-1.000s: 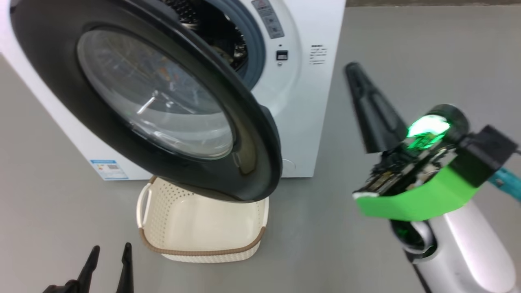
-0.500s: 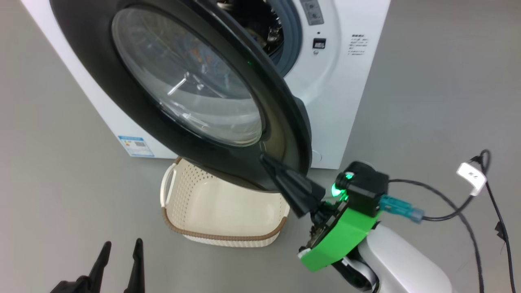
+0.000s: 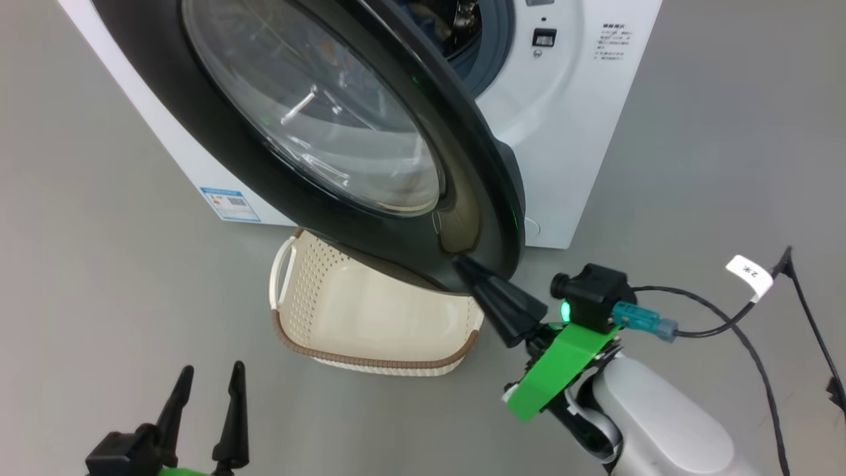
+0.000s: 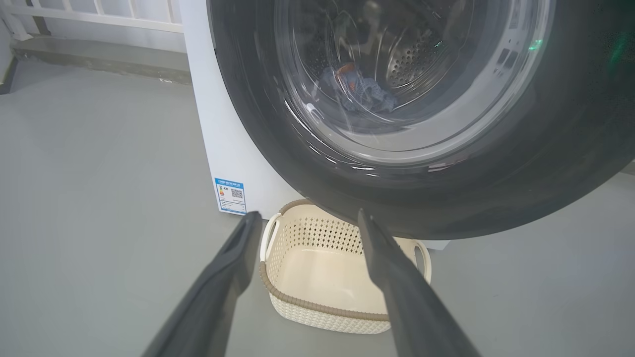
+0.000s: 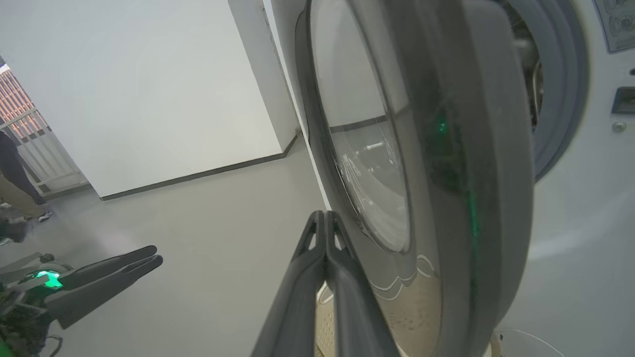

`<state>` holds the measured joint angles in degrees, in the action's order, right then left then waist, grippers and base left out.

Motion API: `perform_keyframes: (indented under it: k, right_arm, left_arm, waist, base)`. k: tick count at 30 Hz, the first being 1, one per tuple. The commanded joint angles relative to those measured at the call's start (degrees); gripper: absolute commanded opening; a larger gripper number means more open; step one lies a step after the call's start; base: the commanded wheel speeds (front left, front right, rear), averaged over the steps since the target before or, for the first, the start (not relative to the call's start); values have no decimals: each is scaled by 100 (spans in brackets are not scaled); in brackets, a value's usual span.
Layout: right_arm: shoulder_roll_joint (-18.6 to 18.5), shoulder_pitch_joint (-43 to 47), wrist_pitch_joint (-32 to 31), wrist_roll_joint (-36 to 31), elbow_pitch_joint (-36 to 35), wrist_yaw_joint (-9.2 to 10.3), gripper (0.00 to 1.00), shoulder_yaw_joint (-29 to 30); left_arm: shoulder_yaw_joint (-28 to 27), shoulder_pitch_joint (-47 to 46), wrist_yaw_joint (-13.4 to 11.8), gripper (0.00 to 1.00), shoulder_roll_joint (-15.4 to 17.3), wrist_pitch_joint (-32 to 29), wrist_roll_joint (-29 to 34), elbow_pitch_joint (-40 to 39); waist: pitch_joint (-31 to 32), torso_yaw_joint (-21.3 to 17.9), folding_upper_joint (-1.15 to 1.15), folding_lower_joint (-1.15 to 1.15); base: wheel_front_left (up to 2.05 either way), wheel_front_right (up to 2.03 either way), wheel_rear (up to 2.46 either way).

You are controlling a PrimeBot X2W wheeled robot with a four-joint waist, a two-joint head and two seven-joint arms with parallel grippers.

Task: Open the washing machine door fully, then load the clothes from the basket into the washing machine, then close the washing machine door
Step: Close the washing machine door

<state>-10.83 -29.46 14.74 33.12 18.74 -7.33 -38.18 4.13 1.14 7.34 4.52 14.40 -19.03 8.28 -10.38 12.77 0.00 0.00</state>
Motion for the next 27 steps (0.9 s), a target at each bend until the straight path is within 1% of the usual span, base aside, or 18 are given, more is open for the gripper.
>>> perform_keyframes:
  k: [1,13,20,24,27]
  right_arm:
    - [94,-89,26,77,-51,-16,0,19]
    - [120,-304,26,-110,137,-16,0,751]
    - [-47,-598,26,-203,167,-16,0,1207]
    - [-189,-885,26,-292,206,-16,0,1598]
    - [-260,-1036,26,-321,244,-16,0,1722]
  left_arm:
    - [-174,-204,14,100,57,60,-38,-111]
    - [-59,-329,14,100,30,60,-57,-162]
    - [79,-498,14,100,-1,60,-35,-274]
    - [191,-640,14,100,-41,60,-53,-368]
    - [241,-712,14,100,-60,60,-60,-407]
  waist:
    - [-55,14,0,0]
    - [-285,114,0,0]
    - [-549,282,0,0]
    - [-773,431,0,0]
    - [-877,500,0,0]
  base:
    - [0,0,0]
    - [0,0,0]
    - [0,0,0]
    - [0,0,0]
    - [0,0,0]
